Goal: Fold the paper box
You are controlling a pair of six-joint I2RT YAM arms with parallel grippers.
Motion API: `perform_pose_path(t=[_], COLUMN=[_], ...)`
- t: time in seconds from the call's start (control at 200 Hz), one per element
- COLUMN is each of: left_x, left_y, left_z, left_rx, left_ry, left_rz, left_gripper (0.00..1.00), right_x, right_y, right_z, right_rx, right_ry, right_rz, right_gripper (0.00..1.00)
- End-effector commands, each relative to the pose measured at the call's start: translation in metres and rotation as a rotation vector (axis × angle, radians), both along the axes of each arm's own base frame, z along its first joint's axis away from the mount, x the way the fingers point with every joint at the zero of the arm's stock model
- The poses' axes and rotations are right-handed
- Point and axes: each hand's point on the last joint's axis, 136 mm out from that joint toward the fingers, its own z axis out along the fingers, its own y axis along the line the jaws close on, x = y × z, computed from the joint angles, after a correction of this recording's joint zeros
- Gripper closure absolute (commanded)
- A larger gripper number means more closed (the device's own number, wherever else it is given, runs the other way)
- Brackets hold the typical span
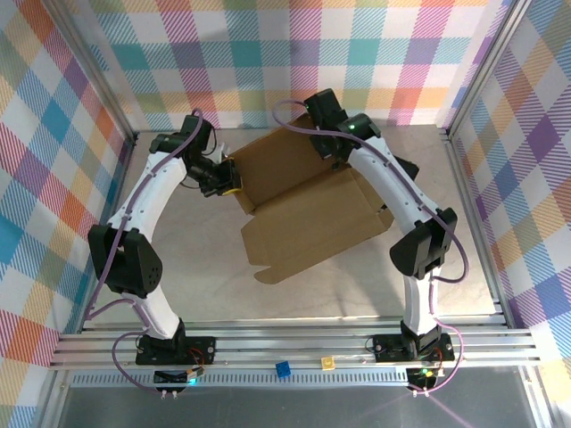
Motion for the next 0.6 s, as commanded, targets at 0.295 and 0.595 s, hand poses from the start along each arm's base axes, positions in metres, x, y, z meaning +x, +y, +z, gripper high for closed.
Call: perform_pose_path(t=[0.295,0.595], left_x=[-0.003,-0.001], left_y=[0.035,0.038], left_z=[-0.009,-0.023], left_rx=[0.243,0.266], left_ry=[0.022,0.018], left_rz=[0.223,0.228], left_gripper=[1.00,1.00], right_x=[-0.007,-0.022], right_y=[-0.012,-0.004], right_z=[0.020,0.004], right_rx=[-0.052,-0.025], right_ry=[-0.052,0.011], right_rz=[-0.128,-0.142], right_gripper=[1.00,1.00])
